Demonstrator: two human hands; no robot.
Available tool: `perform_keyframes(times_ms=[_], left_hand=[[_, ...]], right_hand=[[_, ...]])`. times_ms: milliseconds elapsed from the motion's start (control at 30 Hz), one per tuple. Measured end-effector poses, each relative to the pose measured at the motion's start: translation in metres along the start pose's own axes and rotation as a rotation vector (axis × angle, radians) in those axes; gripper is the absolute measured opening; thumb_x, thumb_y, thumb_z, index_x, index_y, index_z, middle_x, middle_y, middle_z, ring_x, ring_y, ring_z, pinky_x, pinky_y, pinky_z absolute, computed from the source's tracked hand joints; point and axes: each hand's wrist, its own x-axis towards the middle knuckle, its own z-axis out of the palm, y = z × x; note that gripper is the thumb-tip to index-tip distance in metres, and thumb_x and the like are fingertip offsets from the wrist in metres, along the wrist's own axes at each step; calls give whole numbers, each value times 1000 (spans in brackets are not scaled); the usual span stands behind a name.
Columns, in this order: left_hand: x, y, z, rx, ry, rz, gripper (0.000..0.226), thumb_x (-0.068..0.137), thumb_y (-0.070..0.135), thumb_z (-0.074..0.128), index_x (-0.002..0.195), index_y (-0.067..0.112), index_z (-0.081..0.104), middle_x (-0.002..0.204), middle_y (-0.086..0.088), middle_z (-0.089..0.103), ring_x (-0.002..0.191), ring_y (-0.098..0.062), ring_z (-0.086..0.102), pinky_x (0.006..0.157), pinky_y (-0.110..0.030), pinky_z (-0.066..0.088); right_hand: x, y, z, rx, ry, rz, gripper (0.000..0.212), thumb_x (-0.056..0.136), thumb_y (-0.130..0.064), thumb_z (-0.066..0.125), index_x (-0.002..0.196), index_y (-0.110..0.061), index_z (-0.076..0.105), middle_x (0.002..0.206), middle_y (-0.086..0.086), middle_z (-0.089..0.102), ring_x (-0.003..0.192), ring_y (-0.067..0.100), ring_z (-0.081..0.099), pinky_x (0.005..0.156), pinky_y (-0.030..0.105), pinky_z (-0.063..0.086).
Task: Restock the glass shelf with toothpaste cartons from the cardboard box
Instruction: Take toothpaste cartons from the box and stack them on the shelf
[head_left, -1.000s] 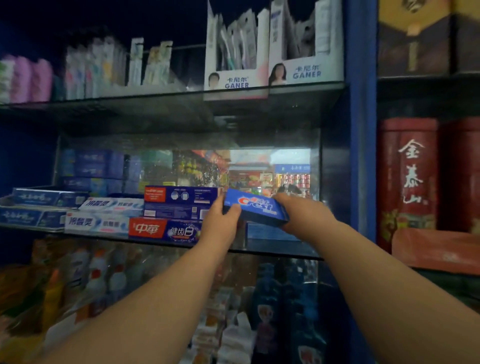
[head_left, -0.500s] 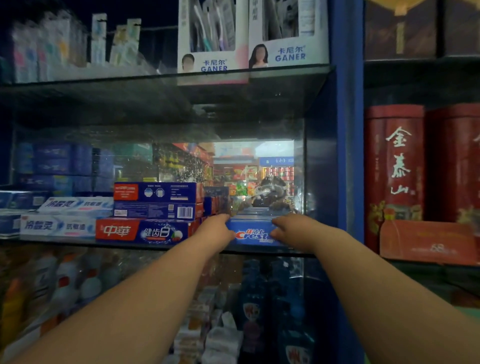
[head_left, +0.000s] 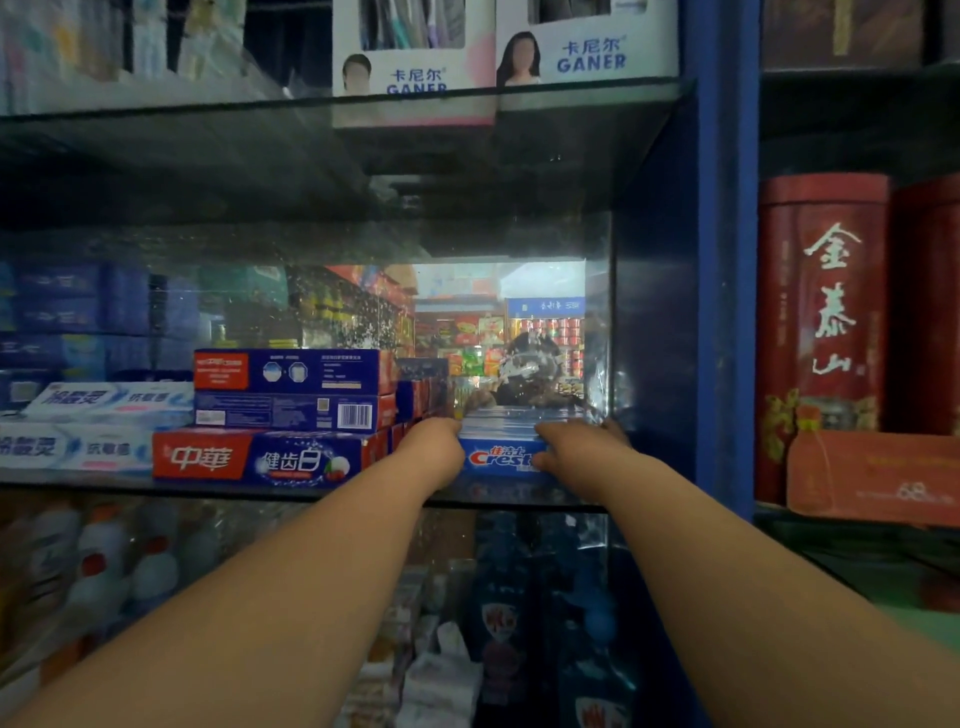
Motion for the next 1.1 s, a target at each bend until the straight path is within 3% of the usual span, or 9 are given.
perform_keyframes(times_ms=[233,367,467,567,667,800,900,1000,1100], left_hand=[[-1,1,6,-57,14,7,41,96,9,42,135,17,50,124,-10,57,107,-26,56,89,-32,47],[-8,4,7,-58,54,22,41,95,9,44,136,15,46,127,-11,55,110,-27,56,92,-35,48],[-18,3,8,-126,145,108,41,98,14,39,138,21,43,127,-10,56,103,-23,57,87,-34,49],[-38,-2,4,-160,245,198,40,100,16,38,140,19,42,136,-8,53,116,-23,54,98,-36,46],[-65,-19,-2,-205,331,216,43,101,18,40,144,18,40,145,-4,46,131,-21,44,105,-30,35],[-103,-67,-8,-285,435,202,48,95,19,50,143,16,43,142,-7,51,130,-22,48,105,-24,34],[-138,-109,-12,-450,478,215,56,83,23,47,137,7,49,132,-13,59,123,-22,56,108,-32,40],[-171,-166,-7,-441,560,129,48,89,16,46,135,9,50,130,-6,61,120,-12,56,104,-18,41],[-196,-225,8,-381,583,3,40,94,4,45,134,7,51,128,-5,61,117,-6,54,96,-4,36]], right_hand=[[3,0,0,-9,-13,18,46,99,-39,40,144,-28,38,144,5,47,125,25,48,100,36,35],[2,-1,0,-5,-8,36,47,99,-40,40,144,-29,37,144,5,46,124,25,48,98,36,37],[0,-5,0,43,15,32,49,98,-43,44,144,-28,37,147,4,44,130,25,44,106,42,31],[-7,-21,-1,117,119,-6,50,98,-41,44,146,-28,34,150,3,40,134,24,40,113,46,24],[-19,-50,3,99,235,-103,42,100,-34,40,141,-27,42,142,4,50,127,25,48,112,45,24],[-42,-100,25,285,427,-290,31,97,-28,46,124,-21,59,118,10,67,107,31,62,90,39,48],[-62,-144,55,411,526,-386,29,95,-29,48,120,-23,62,114,7,69,103,30,63,85,38,49],[-81,-190,97,536,526,-471,30,95,-26,46,120,-23,62,116,1,67,105,24,62,86,35,46],[-92,-235,151,575,410,-539,32,95,-25,43,121,-21,61,119,2,65,107,23,61,86,35,45]])
